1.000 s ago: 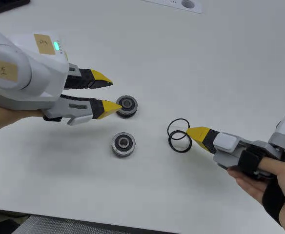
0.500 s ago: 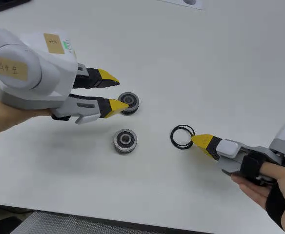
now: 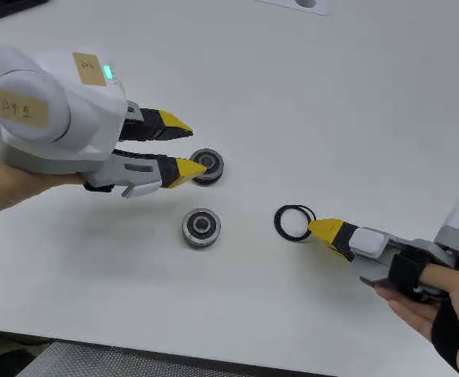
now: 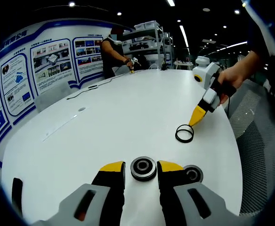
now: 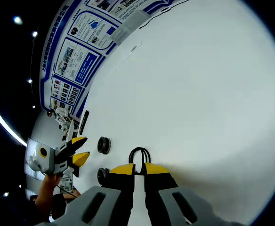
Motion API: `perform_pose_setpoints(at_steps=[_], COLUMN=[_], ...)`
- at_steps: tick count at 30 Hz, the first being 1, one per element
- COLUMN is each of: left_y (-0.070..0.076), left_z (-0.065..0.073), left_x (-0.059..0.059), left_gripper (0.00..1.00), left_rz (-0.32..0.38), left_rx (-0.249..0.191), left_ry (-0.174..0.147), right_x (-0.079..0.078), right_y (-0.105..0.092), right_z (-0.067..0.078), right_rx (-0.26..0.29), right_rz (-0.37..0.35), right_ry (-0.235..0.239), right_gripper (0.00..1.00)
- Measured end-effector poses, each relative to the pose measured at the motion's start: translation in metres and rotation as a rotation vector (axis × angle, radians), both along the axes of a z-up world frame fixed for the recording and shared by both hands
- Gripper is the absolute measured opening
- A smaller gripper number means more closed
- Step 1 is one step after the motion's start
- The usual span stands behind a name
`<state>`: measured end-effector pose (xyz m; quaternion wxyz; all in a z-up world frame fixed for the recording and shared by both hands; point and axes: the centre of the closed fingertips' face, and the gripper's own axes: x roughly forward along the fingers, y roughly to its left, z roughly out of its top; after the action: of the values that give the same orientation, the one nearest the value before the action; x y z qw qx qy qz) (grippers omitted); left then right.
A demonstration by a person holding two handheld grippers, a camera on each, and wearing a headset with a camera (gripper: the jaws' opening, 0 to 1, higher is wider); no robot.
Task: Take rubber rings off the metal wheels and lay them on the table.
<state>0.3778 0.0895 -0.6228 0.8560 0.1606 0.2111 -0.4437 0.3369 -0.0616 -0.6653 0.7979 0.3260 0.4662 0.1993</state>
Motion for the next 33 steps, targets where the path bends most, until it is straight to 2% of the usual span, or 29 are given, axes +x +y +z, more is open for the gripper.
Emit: perform_pose_setpoints(at_steps=[3, 9, 11, 15, 17, 19, 20, 25, 33], left_y=[0.0, 0.003, 0.002, 0.002, 0.001, 0.0, -0.001, -0.006, -0.01], left_z=[0.001, 0.0, 0.0, -0.001, -0.002, -0.006, -0.007, -0.011, -0.022], left_x=[0.0, 0.001, 0.002, 0.003, 0.003, 0.004, 0.004, 0.005, 0.013], left_gripper=[0.28, 0.28, 0.28, 0.28, 0.28, 0.28, 0.27, 0.26, 0.2], left_rz=[0.003, 0.001, -0.001, -0.008, -0.011, -0.017, -0.023, -0.039, -0.051], left_rx=[-0.004, 0.005, 0.007, 0.012, 0.015, 0.026, 0.03, 0.03, 0.04], left_ry=[-0.004, -0.003, -0.002, -0.003, -0.003, -0.001, 0.002, 0.008, 0.028], right_x=[0.002, 0.014, 0.019, 0.026, 0.028, 0.032, 0.034, 0.037, 0.035], right_y=[-0.005, -0.01, -0.007, -0.001, 0.003, 0.006, 0.008, 0.016, 0.029], right_z=[0.005, 0.019, 0.027, 0.036, 0.038, 0.042, 0.045, 0.048, 0.049], right_rx=[-0.025, -0.033, -0.013, 0.006, 0.024, 0.064, 0.084, 0.09, 0.104], right_rz=[0.011, 0.006, -0.001, -0.009, -0.012, -0.068, -0.075, -0.055, -0.024], right_ry=[-0.024, -0.088, -0.116, -0.144, -0.145, -0.13, -0.138, -0.145, -0.142], right_gripper=[0.11, 0.15, 0.16, 0.17, 0.17, 0.16, 0.16, 0.16, 0.16])
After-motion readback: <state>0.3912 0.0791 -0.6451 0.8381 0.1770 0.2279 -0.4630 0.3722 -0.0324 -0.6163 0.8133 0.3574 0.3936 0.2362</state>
